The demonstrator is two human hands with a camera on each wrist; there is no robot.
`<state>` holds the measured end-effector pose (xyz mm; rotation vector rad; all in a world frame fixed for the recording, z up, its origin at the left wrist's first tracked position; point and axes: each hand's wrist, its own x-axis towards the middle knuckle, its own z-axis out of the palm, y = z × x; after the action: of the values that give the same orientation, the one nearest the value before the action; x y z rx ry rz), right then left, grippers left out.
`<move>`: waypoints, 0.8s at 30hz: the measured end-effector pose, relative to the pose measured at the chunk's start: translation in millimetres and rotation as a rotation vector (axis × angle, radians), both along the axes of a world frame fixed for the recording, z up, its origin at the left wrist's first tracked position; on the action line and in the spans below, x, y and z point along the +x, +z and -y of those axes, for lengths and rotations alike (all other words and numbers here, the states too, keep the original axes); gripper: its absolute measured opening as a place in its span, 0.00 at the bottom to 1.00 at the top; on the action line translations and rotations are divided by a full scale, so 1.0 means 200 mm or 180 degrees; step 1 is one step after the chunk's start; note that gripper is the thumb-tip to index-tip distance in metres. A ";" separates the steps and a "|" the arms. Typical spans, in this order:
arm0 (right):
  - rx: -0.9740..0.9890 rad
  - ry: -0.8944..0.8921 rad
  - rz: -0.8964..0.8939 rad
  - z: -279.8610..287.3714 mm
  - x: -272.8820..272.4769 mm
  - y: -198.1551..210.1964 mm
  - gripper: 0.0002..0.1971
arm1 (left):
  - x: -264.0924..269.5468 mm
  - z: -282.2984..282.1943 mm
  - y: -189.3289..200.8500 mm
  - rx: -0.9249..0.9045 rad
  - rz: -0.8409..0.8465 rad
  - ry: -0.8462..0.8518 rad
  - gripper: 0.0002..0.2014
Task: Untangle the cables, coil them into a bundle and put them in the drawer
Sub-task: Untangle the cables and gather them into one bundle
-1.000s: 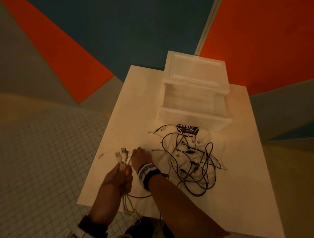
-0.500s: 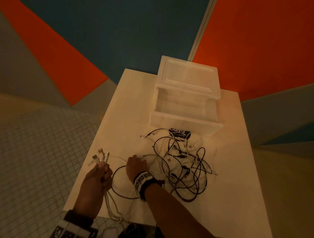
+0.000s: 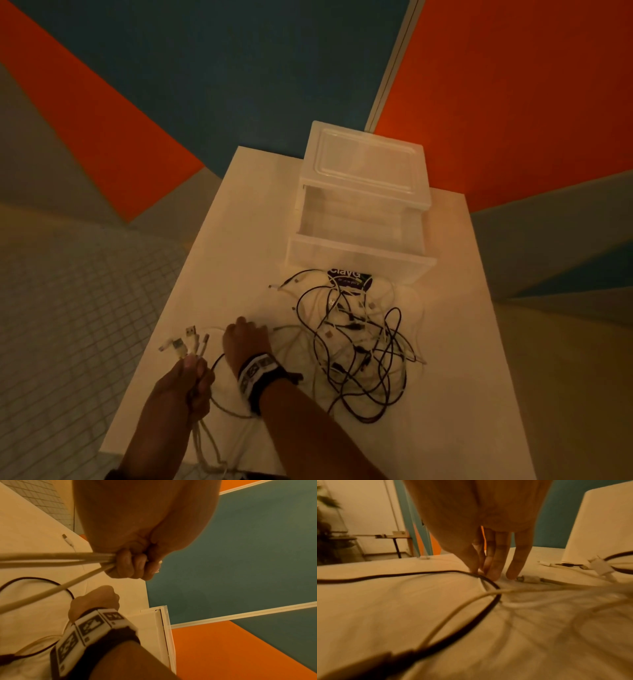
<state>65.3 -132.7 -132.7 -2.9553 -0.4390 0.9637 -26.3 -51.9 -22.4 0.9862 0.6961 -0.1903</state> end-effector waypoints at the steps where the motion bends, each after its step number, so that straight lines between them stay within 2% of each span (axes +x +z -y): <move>1: -0.0057 0.0035 0.0038 -0.01 0.01 -0.01 0.14 | 0.01 0.00 -0.01 -0.0049 -0.0035 0.0029 0.17; 5: -0.0010 0.0137 0.0414 0.02 0.09 0.05 0.16 | 0.03 0.00 -0.03 -0.0048 -0.0059 0.0027 0.17; 6: 0.0334 0.0113 0.0514 0.04 0.11 0.03 0.17 | 0.02 0.00 -0.02 0.0014 -0.0037 0.0027 0.17; 8: 0.1239 -0.0577 0.0075 0.10 0.14 0.13 0.18 | 0.02 0.00 -0.01 0.0210 0.0019 0.0035 0.17; 11: 0.2844 -0.1479 -0.0237 0.23 0.12 0.32 0.06 | 0.03 0.04 0.05 0.0500 0.0156 0.0016 0.16; 13: 0.3544 -0.1570 -0.0258 0.34 0.05 0.45 0.04 | 0.07 0.09 0.11 0.0446 0.0410 -0.0023 0.15; 16: 0.3661 -0.1065 0.0089 0.48 -0.07 0.60 0.12 | 0.15 0.16 0.23 0.0132 0.0805 -0.0091 0.14; 19: 0.3307 -0.0625 0.0157 0.57 -0.22 0.65 0.12 | 0.22 0.23 0.31 -0.0079 0.1143 -0.0325 0.14; 21: 0.3493 -0.0889 -0.0087 0.61 -0.28 0.70 0.11 | 0.24 0.27 0.35 -0.0243 0.1265 -0.0509 0.14; 24: 0.4404 -0.1822 -0.0357 0.67 -0.22 0.81 0.17 | 0.24 0.31 0.39 -0.0733 0.1403 -0.0870 0.14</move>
<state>20.7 -267.5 30.3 -1.5906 -0.1129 0.4136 22.6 -113.1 55.1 0.8592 0.1305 -0.2747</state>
